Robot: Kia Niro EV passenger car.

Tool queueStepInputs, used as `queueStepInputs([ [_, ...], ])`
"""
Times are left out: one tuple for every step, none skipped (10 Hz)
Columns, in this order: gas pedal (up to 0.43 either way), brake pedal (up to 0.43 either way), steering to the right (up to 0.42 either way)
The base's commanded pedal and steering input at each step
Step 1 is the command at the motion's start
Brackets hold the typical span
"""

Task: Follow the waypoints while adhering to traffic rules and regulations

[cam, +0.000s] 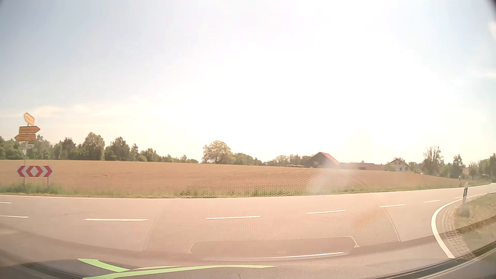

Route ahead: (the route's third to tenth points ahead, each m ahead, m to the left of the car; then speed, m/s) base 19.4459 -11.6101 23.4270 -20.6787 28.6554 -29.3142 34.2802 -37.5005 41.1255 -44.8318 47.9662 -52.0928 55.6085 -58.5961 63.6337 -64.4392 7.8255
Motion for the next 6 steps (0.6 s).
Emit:
queueStepInputs([
  [0.0,0.0,0.248],
  [0.0,0.0,0.255],
  [0.0,0.0,0.258],
  [0.0,0.0,0.263],
  [0.0,0.0,0.273],
  [0.0,0.0,0.287],
])
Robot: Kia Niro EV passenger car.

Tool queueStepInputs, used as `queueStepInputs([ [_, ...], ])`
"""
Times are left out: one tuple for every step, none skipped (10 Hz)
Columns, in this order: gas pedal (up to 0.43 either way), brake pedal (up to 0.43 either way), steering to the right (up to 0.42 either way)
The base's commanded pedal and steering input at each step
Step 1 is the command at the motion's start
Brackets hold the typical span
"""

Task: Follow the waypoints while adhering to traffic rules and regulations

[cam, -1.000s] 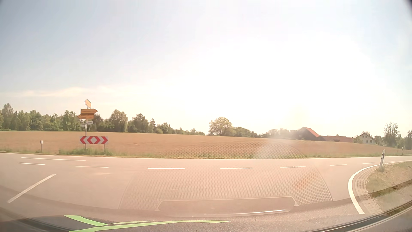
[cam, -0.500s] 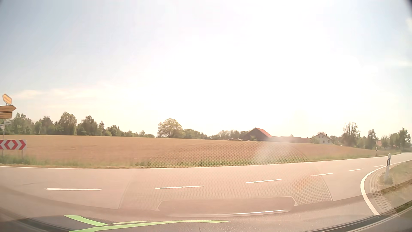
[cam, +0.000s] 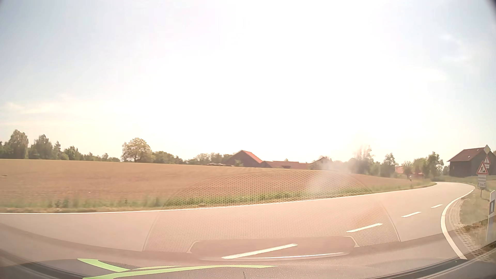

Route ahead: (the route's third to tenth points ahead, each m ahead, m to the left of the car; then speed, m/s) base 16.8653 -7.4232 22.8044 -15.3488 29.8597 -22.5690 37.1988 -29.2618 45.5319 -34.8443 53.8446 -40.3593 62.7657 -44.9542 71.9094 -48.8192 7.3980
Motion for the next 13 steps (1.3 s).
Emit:
queueStepInputs([
  [0.02,0.0,0.297],
  [0.028,0.0,0.3],
  [0.067,0.0,0.299],
  [0.118,0.0,0.296],
  [0.15,0.0,0.293],
  [0.15,0.0,0.292],
  [0.169,0.0,0.289],
  [0.169,0.0,0.284],
  [0.177,0.0,0.279],
  [0.177,0.0,0.273],
  [0.189,0.0,0.267],
  [0.209,0.0,0.261],
  [0.22,0.0,0.249],
])
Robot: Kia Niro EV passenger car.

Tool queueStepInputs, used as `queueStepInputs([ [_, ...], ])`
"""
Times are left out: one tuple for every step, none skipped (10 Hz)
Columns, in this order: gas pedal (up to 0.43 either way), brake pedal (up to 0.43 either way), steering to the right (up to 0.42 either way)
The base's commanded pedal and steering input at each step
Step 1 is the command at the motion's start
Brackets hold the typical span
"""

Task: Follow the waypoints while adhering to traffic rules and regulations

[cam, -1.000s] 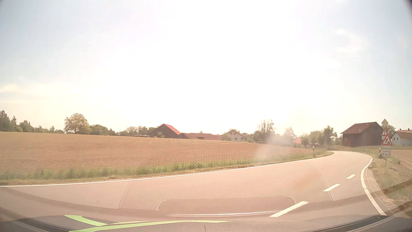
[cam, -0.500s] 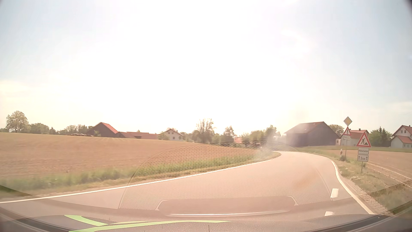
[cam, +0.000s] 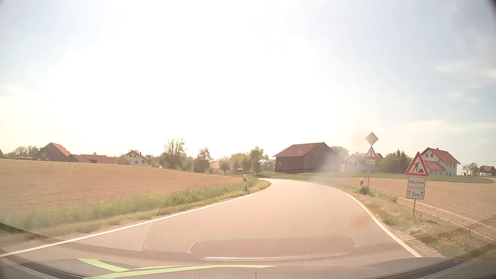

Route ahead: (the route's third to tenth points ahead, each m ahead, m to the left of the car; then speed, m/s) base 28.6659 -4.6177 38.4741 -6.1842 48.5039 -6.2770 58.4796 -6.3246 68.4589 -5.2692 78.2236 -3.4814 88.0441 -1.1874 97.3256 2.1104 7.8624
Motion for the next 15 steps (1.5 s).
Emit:
queueStepInputs([
  [0.24,0.0,0.237],
  [0.268,0.0,0.209],
  [0.268,0.0,0.169],
  [0.287,0.0,0.138],
  [0.299,0.0,0.108],
  [0.311,0.0,0.084],
  [0.319,0.0,0.067],
  [0.319,0.0,0.046],
  [0.331,0.0,0.026],
  [0.339,0.0,0.011],
  [0.339,0.0,0.004],
  [0.339,0.0,0.003],
  [0.339,0.0,0.002],
  [0.339,0.0,0.002],
  [0.339,0.0,-0.003],
])
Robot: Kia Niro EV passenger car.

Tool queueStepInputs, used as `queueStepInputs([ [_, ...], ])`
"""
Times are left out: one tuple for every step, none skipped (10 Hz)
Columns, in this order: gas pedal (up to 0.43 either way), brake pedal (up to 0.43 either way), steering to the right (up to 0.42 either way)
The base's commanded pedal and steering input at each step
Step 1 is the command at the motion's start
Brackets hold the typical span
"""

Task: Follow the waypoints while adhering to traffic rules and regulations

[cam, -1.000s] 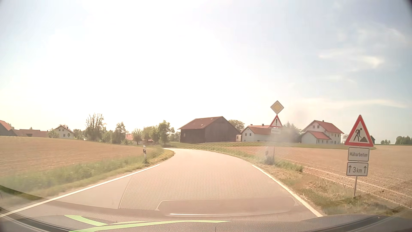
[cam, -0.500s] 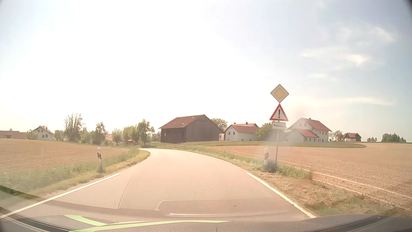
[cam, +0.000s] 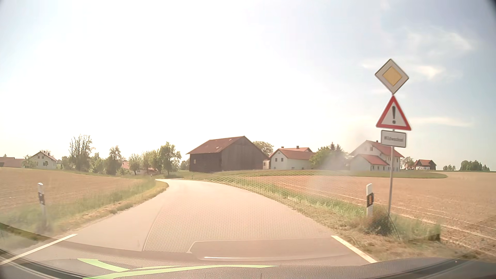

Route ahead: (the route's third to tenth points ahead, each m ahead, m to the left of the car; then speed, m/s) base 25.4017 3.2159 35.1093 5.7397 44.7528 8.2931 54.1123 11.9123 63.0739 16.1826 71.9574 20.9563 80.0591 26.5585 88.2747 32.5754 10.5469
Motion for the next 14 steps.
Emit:
queueStepInputs([
  [0.339,0.0,-0.015],
  [0.339,0.0,-0.024],
  [0.35,0.0,-0.028],
  [0.35,0.0,-0.029],
  [0.35,0.0,-0.029],
  [0.35,0.0,-0.03],
  [0.35,0.0,-0.033],
  [0.35,0.0,-0.036],
  [0.35,0.0,-0.039],
  [0.35,0.0,-0.043],
  [0.35,0.0,-0.046],
  [0.35,0.0,-0.047],
  [0.35,0.0,-0.05],
  [0.35,0.0,-0.051],
])
